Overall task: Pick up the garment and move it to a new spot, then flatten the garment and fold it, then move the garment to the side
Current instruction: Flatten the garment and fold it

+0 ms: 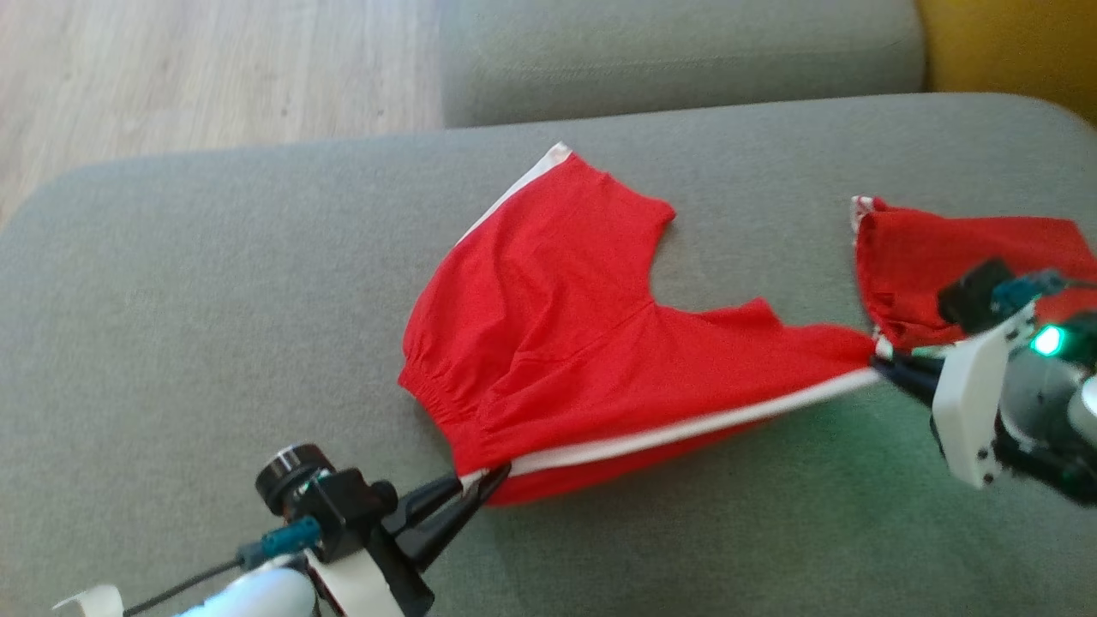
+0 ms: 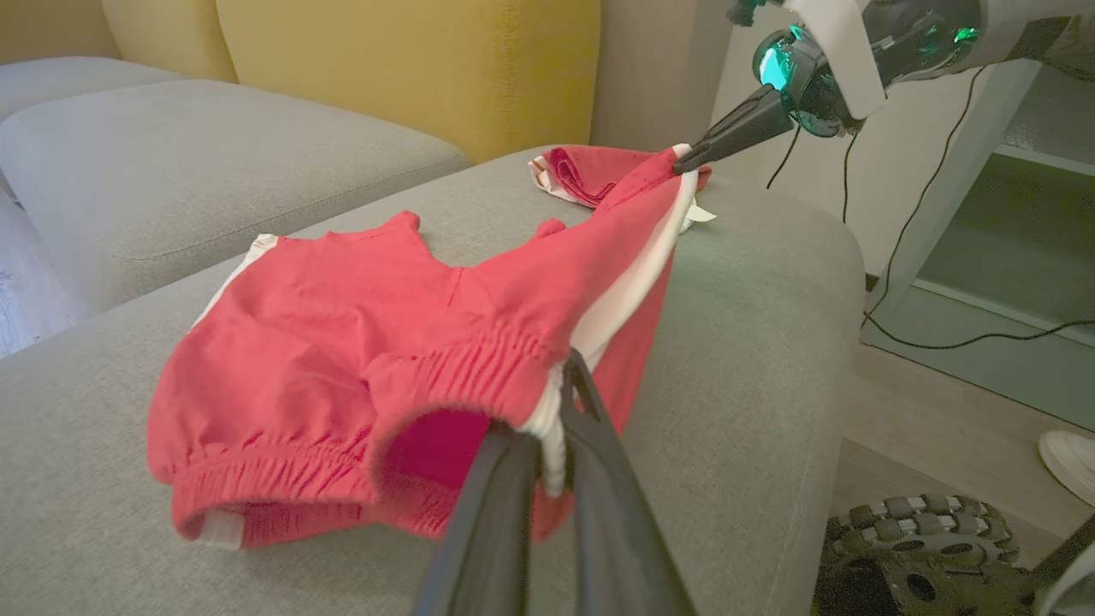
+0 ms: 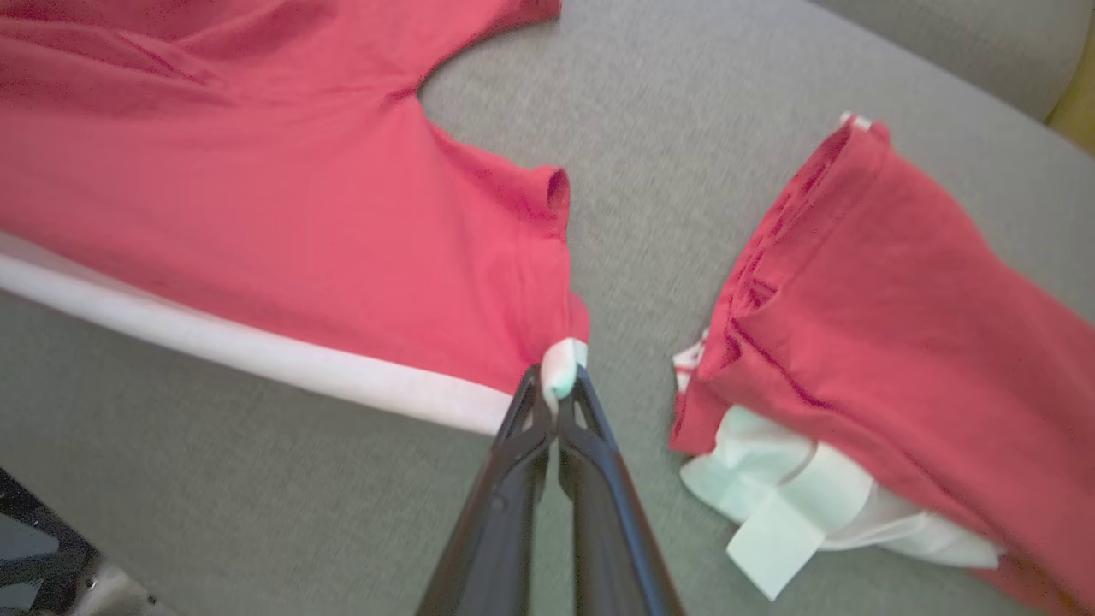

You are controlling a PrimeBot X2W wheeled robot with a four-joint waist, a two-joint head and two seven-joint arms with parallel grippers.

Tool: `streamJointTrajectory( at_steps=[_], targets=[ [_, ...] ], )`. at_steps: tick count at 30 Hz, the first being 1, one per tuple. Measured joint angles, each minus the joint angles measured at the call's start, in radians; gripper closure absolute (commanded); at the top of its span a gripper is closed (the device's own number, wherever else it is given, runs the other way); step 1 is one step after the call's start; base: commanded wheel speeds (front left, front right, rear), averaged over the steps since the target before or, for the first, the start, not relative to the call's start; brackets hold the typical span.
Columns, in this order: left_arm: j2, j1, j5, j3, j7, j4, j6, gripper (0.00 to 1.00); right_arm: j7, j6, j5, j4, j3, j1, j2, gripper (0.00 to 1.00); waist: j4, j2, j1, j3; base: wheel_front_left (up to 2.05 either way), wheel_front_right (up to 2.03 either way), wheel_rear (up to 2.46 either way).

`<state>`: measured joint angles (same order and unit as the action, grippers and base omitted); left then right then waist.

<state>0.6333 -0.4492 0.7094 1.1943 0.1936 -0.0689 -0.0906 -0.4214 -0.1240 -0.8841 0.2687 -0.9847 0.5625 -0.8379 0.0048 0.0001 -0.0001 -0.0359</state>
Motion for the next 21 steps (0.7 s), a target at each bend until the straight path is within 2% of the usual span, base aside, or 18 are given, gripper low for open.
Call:
streamJointTrajectory(
  at_steps=[6, 11, 21],
  targets=[
    [-0.009, -0.043, -0.003, -0.032, 0.007, 0.000, 0.004, 1.00, -0.001, 0.000, 0.085, -0.016, 0.100, 0.040, 0.024, 1.00, 0.030, 0.0000, 0.0002, -0.057, 0.00, 0.00, 0.00],
    [-0.034, -0.118, -0.003, -0.059, 0.015, -0.033, 0.001, 1.00, -0.022, 0.000, 0.155, 0.010, 0.154, 0.157, 0.076, 1.00, 0.069, 0.0000, 0.0003, -0.118, 0.00, 0.00, 0.00],
    [-0.118, -0.226, -0.005, -0.064, 0.030, -0.153, -0.022, 1.00, -0.063, 0.000, 0.239, 0.128, 0.120, 0.375, 0.155, 1.00, 0.178, 0.0000, 0.0004, -0.224, 0.00, 0.00, 0.00]
  ],
)
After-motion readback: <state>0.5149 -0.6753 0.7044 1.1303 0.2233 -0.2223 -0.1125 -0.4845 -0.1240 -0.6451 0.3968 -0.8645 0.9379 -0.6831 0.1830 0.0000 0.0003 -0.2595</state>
